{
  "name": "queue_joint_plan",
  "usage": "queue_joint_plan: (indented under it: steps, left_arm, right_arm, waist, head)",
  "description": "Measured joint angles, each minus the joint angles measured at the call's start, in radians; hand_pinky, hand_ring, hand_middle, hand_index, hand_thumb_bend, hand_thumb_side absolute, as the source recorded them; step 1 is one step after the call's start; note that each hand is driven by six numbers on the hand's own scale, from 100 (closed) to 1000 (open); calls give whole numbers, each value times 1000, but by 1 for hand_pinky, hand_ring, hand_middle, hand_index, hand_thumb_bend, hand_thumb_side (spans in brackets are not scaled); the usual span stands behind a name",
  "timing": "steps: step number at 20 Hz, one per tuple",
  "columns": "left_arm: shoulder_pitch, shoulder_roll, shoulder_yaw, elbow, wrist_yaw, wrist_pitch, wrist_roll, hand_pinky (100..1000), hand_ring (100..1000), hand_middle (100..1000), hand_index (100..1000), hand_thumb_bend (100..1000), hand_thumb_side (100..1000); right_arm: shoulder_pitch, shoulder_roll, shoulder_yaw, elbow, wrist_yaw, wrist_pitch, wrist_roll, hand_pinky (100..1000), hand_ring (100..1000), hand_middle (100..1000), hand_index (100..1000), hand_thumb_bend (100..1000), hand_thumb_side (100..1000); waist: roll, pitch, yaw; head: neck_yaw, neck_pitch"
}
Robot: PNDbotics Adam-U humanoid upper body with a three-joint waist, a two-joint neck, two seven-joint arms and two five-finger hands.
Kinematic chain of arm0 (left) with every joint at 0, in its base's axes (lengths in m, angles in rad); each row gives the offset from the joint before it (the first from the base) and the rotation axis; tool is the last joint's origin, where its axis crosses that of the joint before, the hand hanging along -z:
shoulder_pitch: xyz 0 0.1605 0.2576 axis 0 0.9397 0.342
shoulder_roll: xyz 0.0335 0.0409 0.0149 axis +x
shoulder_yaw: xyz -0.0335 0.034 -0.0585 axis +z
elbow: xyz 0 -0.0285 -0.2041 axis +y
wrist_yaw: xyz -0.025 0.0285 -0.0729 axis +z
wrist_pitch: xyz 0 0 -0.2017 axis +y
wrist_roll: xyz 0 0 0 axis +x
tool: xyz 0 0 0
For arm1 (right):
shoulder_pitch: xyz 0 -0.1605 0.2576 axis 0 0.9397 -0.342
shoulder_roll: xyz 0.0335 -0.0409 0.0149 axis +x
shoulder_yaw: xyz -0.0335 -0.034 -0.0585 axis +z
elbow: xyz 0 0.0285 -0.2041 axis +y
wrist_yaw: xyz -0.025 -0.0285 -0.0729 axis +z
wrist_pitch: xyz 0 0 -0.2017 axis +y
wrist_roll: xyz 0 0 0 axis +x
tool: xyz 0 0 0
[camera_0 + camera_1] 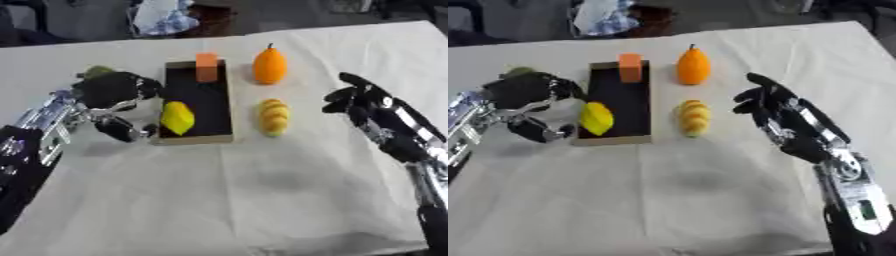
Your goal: Pick up objects on the table and place them in the box.
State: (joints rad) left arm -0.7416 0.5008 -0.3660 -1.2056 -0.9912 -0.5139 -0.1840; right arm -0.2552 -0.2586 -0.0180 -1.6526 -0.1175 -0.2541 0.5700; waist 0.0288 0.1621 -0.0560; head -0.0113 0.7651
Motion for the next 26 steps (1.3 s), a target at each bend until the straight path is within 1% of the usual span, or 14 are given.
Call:
queue_joint_plan:
  steps: [4,6,9,11,12,13,15,16,19,20,22,26]
  left_arm:
    - [0,19,26,-31,37,24,-1,746,700,760,876,224,303]
    - [1,36,43,-44,54,39,-4,750,706,765,878,245,310]
    - [2,73,83,-45,67,72,-16,753,713,777,884,261,323]
    - [3,97,112,-27,67,96,-29,755,715,783,888,259,326]
    - [2,105,124,-13,67,108,-36,759,722,792,896,248,295]
    - [2,112,136,4,65,119,-43,760,723,794,898,274,336]
    - [-6,118,158,46,55,141,-58,764,729,800,903,297,350]
    - [-14,119,167,69,46,150,-65,769,736,806,908,324,366]
    - [-43,118,186,139,10,173,-86,774,740,812,912,336,376]
    - [-55,115,193,164,-4,178,-91,775,739,811,913,324,370]
    - [-79,100,208,216,-35,183,-96,776,741,812,912,344,380]
    - [-117,66,232,320,-98,192,-77,774,738,808,905,331,383]
  right_arm:
    - [0,0,0,0,0,-1,1,828,741,743,1000,100,523]
    - [0,0,0,0,0,-1,1,828,741,742,1000,100,523]
    - [0,0,0,0,0,-1,1,828,741,743,1000,100,524]
    - [0,0,0,1,0,-1,1,828,741,743,1000,100,524]
    - [0,0,0,1,0,-1,1,829,741,742,1000,100,525]
    - [0,0,0,1,0,-1,1,829,741,742,1000,100,526]
    - [0,0,0,1,0,-1,1,829,741,742,1000,100,527]
    - [0,0,0,2,0,-1,1,829,741,742,1000,100,529]
    - [0,0,0,5,0,0,1,829,741,742,1000,100,528]
    - [0,0,0,6,0,0,1,829,741,742,1000,100,529]
    - [0,0,0,6,0,0,1,829,741,742,1000,100,530]
    - [-1,0,0,6,-3,0,3,829,741,742,1000,100,532]
  waist:
    - [0,0,0]
    - [0,0,0]
    - [0,0,2]
    - [0,0,4]
    - [0,0,4]
    - [0,0,5]
    - [0,0,6]
    - [0,0,6]
    - [0,0,4]
    - [0,0,2]
    - [-1,0,-2]
    - [-6,0,-12]
  head:
    - [0,0]
    - [-1,0]
    - [-4,0]
    - [-6,0]
    - [-7,0]
    - [-7,0]
    - [-8,0]
    - [-8,0]
    - [-7,0]
    - [-7,0]
    - [-5,0]
    - [5,0]
